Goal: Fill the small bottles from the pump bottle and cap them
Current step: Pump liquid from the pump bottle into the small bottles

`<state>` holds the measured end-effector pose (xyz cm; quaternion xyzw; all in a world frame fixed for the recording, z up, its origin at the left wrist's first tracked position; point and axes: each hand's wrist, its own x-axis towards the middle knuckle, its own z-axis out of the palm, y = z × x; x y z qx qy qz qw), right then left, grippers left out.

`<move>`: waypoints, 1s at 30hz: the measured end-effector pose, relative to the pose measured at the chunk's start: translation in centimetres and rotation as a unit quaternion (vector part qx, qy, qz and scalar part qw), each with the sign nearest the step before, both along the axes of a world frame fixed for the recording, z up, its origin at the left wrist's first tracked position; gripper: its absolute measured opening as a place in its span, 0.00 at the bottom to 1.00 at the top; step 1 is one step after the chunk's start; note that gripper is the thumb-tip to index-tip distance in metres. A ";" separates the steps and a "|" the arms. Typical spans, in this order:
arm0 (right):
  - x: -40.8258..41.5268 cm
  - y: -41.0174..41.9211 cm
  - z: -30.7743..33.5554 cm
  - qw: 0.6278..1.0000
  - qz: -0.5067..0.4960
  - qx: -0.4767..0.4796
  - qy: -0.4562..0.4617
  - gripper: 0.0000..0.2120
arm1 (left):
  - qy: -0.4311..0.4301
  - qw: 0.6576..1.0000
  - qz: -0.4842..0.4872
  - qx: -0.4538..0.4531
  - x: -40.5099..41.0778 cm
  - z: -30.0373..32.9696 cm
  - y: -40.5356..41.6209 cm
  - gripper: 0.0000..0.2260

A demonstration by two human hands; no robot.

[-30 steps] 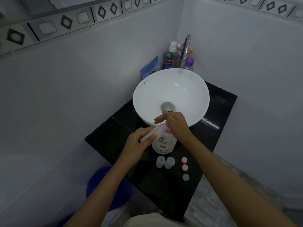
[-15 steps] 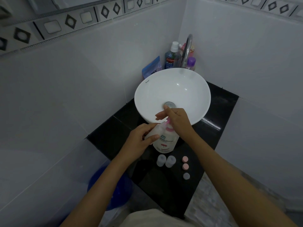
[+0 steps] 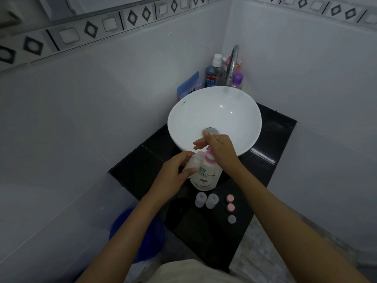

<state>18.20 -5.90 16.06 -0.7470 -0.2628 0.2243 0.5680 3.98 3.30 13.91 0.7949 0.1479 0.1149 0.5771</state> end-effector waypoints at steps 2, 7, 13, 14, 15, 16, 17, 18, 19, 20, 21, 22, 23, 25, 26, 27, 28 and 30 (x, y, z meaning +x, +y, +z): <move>0.0 0.0 0.0 1.000 0.001 0.004 0.003 0.20 | 0.000 1.000 0.000 0.014 -0.1 0.1 0.0 0.13; 0.1 0.0 -0.1 1.000 0.003 0.009 0.001 0.20 | 0.003 1.000 0.011 0.009 -0.9 0.1 0.1 0.14; 0.1 0.0 -0.1 1.000 -0.001 0.013 0.002 0.20 | 0.052 0.997 0.055 0.017 -1.9 -3.0 0.6 0.14; 0.1 0.1 -0.1 1.000 -0.001 0.011 0.001 0.21 | 0.071 0.996 0.054 0.021 -2.1 -3.9 0.5 0.14; 0.1 0.1 -0.1 1.000 -0.001 0.009 0.001 0.21 | 0.092 0.994 0.051 0.031 -2.3 -4.8 0.3 0.15; 0.1 0.1 -0.1 1.000 -0.001 0.008 -0.001 0.21 | 0.112 0.992 0.048 0.037 -2.5 -5.8 0.2 0.15; 0.1 0.1 -0.1 1.000 0.000 0.007 -0.002 0.21 | 0.130 0.990 0.046 0.040 -2.6 -6.7 0.1 0.15; 0.1 0.1 -0.1 1.000 0.000 0.008 -0.004 0.21 | 0.145 0.987 0.047 0.043 -2.7 -7.6 0.1 0.15; 0.1 0.1 -0.1 1.000 0.000 0.009 -0.006 0.21 | 0.155 0.986 0.047 0.046 -2.7 -8.3 0.0 0.15; 0.2 0.1 -0.1 1.000 0.001 0.011 -0.007 0.21 | 0.164 0.984 0.047 0.050 -2.7 -8.9 0.0 0.15; 0.2 0.1 -0.2 1.000 0.001 0.012 -0.009 0.21 | 0.170 0.983 0.045 0.055 -2.7 -9.3 -0.1 0.15; 0.2 0.1 -0.2 1.000 0.001 0.012 -0.012 0.21 | 0.176 0.982 0.043 0.058 -2.6 -9.6 -0.2 0.15; 0.1 0.1 -0.2 1.000 0.002 0.009 -0.014 0.21 | 0.178 0.981 0.040 0.060 -2.6 -9.9 -0.3 0.15; 0.1 0.1 -0.2 1.000 0.004 0.008 -0.015 0.21 | 0.182 0.981 0.032 0.061 -2.5 -10.5 -0.4 0.14; 0.1 0.0 -0.1 1.000 0.005 0.010 -0.011 0.21 | 0.184 0.981 0.028 0.062 -2.6 -10.7 -0.4 0.14; 0.0 0.0 -0.1 1.000 0.004 0.012 -0.007 0.21 | 0.184 0.981 0.024 0.062 -2.6 -10.9 -0.4 0.13; 0.0 0.1 0.0 1.000 0.004 0.014 -0.005 0.21 | 0.186 0.980 0.019 0.062 -2.6 -11.2 -0.5 0.13; 0.0 0.0 0.0 1.000 0.002 0.013 -0.005 0.21 | 0.189 0.980 0.013 0.059 -2.6 -11.5 -0.6 0.13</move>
